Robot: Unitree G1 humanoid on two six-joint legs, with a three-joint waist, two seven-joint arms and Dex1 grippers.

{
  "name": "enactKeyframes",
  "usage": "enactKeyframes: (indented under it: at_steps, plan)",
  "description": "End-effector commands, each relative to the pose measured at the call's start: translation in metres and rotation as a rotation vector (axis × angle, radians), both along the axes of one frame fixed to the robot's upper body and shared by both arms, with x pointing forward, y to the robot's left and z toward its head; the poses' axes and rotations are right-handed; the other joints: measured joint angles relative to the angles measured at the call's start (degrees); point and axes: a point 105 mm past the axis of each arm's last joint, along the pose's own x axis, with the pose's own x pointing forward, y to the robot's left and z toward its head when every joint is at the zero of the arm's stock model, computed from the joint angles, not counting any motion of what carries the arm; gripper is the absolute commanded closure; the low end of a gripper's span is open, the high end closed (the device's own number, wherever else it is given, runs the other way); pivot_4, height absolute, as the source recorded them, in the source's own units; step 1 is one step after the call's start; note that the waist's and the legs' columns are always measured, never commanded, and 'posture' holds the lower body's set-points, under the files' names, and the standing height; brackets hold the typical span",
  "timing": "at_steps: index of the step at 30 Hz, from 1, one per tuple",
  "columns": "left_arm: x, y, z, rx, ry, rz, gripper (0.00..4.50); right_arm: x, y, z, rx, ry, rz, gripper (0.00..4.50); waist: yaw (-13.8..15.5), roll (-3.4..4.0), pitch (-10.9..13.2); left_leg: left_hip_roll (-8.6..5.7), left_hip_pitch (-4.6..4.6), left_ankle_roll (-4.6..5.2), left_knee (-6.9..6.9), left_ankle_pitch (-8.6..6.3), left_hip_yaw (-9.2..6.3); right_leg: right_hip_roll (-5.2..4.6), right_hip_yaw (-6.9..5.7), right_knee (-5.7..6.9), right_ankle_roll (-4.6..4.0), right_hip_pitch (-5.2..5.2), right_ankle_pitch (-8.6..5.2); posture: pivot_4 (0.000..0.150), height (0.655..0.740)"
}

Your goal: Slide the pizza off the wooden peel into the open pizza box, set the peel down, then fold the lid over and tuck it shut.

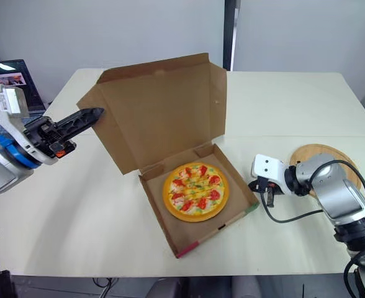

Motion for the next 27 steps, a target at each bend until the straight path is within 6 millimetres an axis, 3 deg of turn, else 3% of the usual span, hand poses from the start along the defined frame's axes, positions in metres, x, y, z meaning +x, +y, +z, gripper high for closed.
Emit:
enactKeyframes:
  at_steps: [1, 8, 18, 22, 25, 27]
  plan:
    - [0.011, -0.004, 0.005, 0.037, -0.052, -0.024, 4.5, -0.012, 0.009, 0.013, 0.045, -0.004, 0.025, 4.48, 0.1, 0.0, 0.0, 0.0, 0.0, 0.0, 0.01, 0.0, 0.0, 0.0, 0.0, 0.0, 0.0, 0.01, 0.0, 0.15, 0.74]
    - [0.034, -0.012, 0.008, 0.073, -0.079, -0.079, 4.5, -0.03, 0.021, 0.009, 0.124, 0.062, -0.003, 4.48, 0.15, 0.0, 0.0, -0.02, -0.01, 0.0, 0.05, 0.0, -0.02, -0.01, -0.02, 0.01, 0.01, 0.02, 0.01, 0.15, 0.74]
    - [0.059, -0.019, 0.008, 0.127, -0.094, -0.13, 4.5, -0.033, 0.031, 0.009, 0.208, 0.037, -0.078, 4.48, 0.03, -0.01, 0.0, -0.03, -0.03, 0.0, 0.11, 0.0, -0.04, -0.02, -0.04, 0.06, 0.03, 0.01, 0.03, 0.15, 0.74]
    - [0.062, -0.015, 0.01, 0.131, -0.106, -0.116, 4.5, -0.009, 0.012, 0.028, 0.246, -0.093, -0.184, 4.48, 0.03, -0.01, 0.0, -0.04, -0.04, 0.0, 0.12, 0.0, -0.04, -0.02, -0.04, 0.08, 0.04, 0.01, 0.03, 0.15, 0.74]
    - [0.062, -0.012, 0.012, 0.138, -0.118, -0.105, 4.5, 0.031, -0.013, 0.059, 0.353, -0.277, -0.363, 3.95, 0.0, -0.01, -0.01, -0.05, -0.03, 0.0, 0.17, 0.0, -0.03, -0.02, -0.03, 0.13, 0.05, 0.01, 0.03, 0.15, 0.74]
    - [0.062, -0.01, 0.013, 0.142, -0.123, -0.101, 4.5, 0.047, -0.018, 0.077, 0.425, -0.359, -0.425, 3.28, -0.05, -0.01, -0.01, -0.06, -0.02, 0.0, 0.21, 0.0, -0.01, -0.03, 0.0, 0.27, 0.04, -0.03, 0.03, 0.15, 0.74]
